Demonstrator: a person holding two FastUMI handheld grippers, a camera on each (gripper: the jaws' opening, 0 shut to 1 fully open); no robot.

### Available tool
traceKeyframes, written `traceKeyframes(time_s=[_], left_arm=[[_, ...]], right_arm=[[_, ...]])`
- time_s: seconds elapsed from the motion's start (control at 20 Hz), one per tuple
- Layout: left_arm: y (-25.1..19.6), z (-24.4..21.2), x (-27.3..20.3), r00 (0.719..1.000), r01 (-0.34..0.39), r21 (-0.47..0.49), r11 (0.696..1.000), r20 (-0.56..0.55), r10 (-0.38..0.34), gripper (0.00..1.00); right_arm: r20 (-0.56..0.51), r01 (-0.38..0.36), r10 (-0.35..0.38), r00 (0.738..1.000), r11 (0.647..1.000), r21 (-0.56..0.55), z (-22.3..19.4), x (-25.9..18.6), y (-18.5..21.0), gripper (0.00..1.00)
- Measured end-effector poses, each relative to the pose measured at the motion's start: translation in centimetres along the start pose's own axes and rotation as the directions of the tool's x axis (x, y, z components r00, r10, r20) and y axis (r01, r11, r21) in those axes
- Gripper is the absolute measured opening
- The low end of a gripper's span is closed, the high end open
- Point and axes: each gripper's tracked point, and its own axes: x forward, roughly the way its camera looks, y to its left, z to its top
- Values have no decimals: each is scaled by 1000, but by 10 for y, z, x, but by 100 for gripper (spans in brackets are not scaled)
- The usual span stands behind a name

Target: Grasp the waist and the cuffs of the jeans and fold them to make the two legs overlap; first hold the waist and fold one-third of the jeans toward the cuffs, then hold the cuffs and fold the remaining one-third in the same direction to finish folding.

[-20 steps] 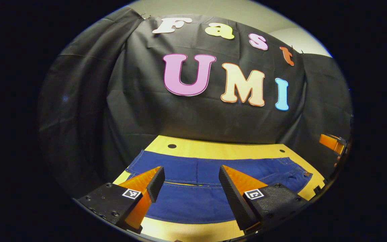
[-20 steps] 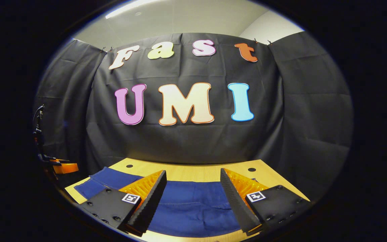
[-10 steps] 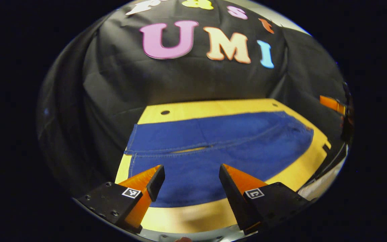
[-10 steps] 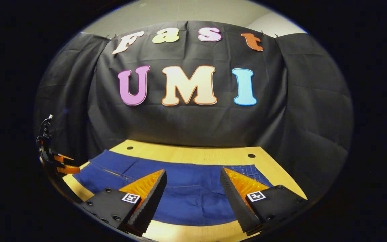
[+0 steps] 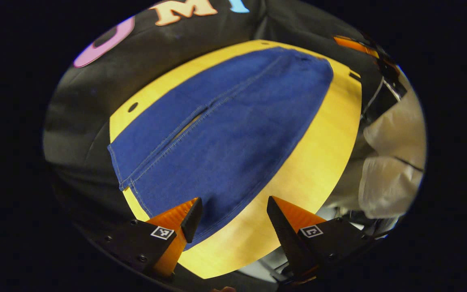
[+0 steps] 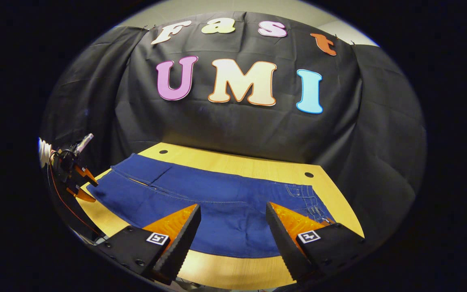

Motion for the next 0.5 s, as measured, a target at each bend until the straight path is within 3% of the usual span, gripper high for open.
traceKeyframes(time_s=[0.4, 0.45, 0.5], left_arm=[[9, -20, 20, 989, 76, 42, 996, -127, -70, 93], [8, -21, 22, 987, 81, 51, 995, -140, -73, 98], [5, -24, 20, 983, 97, 54, 994, -161, -87, 92]], right_arm=[[-48, 34, -35, 998, 999, -17, -17, -4, -11, 99], [-51, 38, -38, 998, 999, -10, -17, -6, -12, 99], [-54, 43, -44, 998, 999, -6, -18, -5, -14, 99]])
